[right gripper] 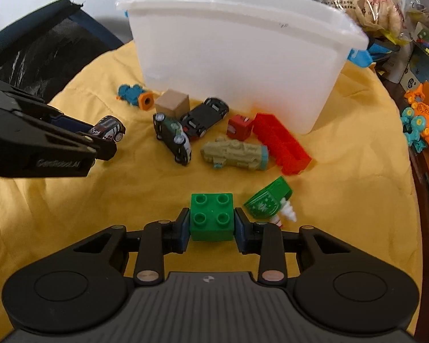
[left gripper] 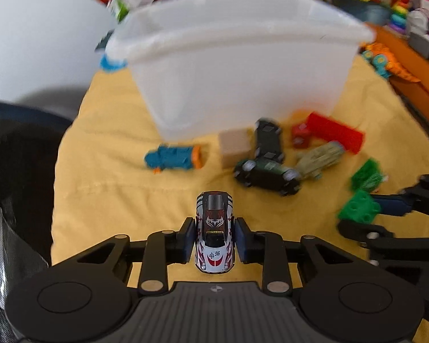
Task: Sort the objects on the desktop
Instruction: 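Carry the car and green brick over the white bin and release both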
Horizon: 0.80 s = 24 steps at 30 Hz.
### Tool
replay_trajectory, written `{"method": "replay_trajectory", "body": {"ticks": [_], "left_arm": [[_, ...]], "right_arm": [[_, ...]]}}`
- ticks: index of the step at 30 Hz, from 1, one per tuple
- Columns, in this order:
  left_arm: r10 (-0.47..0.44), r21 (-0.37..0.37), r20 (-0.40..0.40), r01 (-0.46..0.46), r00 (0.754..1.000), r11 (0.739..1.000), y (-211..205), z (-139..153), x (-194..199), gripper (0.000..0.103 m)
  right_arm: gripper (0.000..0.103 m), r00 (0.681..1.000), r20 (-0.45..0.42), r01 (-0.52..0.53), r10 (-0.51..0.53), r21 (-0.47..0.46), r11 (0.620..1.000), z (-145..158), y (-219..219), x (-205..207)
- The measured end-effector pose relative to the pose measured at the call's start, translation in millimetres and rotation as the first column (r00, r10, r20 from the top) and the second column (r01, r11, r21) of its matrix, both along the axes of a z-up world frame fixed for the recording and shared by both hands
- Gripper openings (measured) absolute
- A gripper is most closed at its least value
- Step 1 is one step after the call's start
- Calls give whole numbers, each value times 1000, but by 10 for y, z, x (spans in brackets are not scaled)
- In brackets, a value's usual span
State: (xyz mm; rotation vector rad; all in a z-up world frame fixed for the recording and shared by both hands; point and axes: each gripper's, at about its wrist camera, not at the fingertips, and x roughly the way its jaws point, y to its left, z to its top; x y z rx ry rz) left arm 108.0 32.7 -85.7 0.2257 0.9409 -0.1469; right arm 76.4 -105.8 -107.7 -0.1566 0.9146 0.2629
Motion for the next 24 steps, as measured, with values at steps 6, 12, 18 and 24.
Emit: {"method": "replay_trajectory", "body": {"ticks": [6,12,18,24], "left_arm": [[-24,46,108,19,994,999,-152,405,-81,33],[-37,47,175,29,984,998,-224,706,-48,33],[-40,46,223,30,974,998,-261,918,63,33],[-43,30,256,36,966,999,-247,1179,289,33]], "right_arm": [[34,999,45,-10,8,28,1000,254,-44,49],[34,992,123,-9,2,59,998,601,-120,130],[34,979,206,-12,-2,66,998,973,-190,255],[35,972,233,-4,-9,54,999,1209,-235,474]]}}
